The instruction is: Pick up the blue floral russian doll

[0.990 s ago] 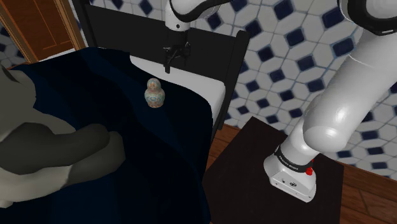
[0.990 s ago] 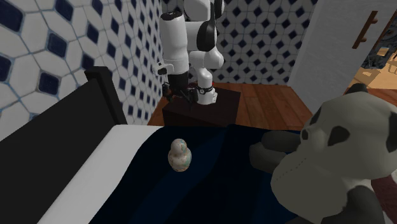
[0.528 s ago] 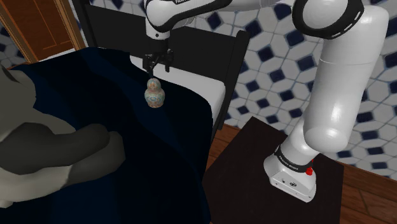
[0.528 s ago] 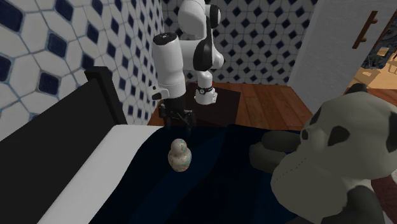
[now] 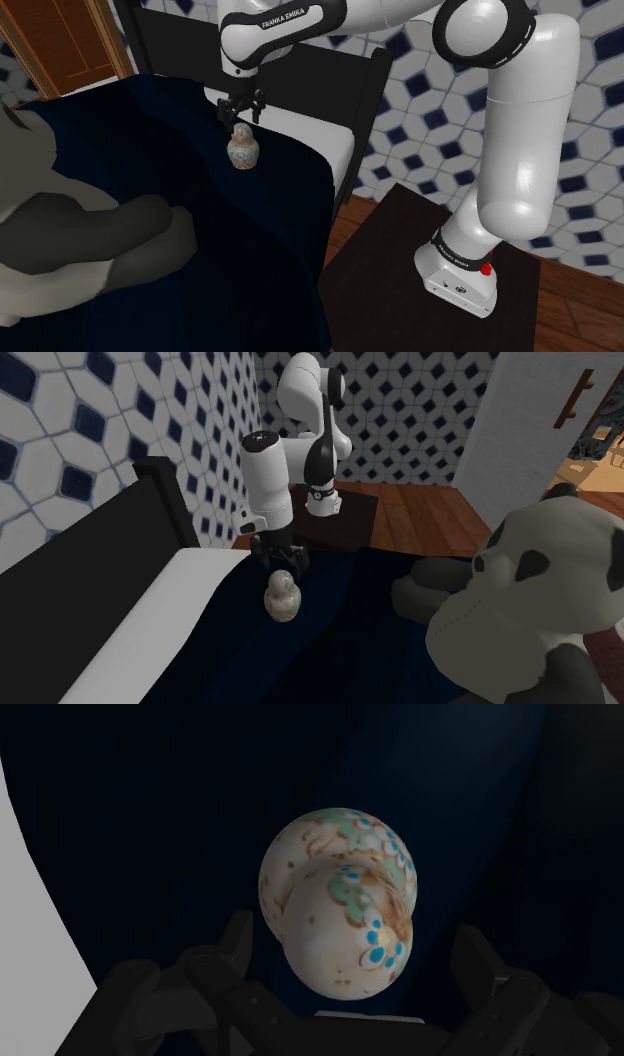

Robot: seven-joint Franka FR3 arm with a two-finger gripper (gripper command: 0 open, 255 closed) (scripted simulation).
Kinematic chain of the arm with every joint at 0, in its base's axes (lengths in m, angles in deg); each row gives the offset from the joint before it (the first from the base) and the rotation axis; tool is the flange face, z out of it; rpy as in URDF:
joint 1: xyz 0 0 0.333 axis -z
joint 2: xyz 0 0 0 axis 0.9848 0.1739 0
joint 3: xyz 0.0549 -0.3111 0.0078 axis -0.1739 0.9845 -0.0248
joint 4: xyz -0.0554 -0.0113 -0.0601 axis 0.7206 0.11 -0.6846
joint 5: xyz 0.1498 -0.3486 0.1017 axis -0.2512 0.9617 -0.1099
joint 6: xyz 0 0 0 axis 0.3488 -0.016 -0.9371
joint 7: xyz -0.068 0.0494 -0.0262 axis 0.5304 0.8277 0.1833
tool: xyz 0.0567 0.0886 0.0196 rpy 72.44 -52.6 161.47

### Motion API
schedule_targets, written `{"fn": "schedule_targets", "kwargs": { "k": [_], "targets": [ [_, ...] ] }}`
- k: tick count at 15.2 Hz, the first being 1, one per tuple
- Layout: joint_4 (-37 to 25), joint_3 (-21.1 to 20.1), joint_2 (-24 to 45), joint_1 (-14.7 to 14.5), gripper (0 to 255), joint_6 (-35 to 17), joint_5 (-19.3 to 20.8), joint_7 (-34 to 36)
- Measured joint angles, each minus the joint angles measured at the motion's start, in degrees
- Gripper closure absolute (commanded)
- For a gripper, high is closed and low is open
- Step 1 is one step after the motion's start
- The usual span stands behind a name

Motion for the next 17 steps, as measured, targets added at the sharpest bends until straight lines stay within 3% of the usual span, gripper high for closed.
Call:
{"fn": "schedule_targets", "kwargs": {
  "k": [2,3,17],
  "targets": [
    [0.8,0.0,0.5,0.0,0,-1.2,0.0,0.0],
    [0.8,0.0,0.6,0.0,255,-1.4,0.1,0.0],
    [-0.1,0.0,-0.1,0.0,255,0.2,0.0,0.0]
  ]
}}
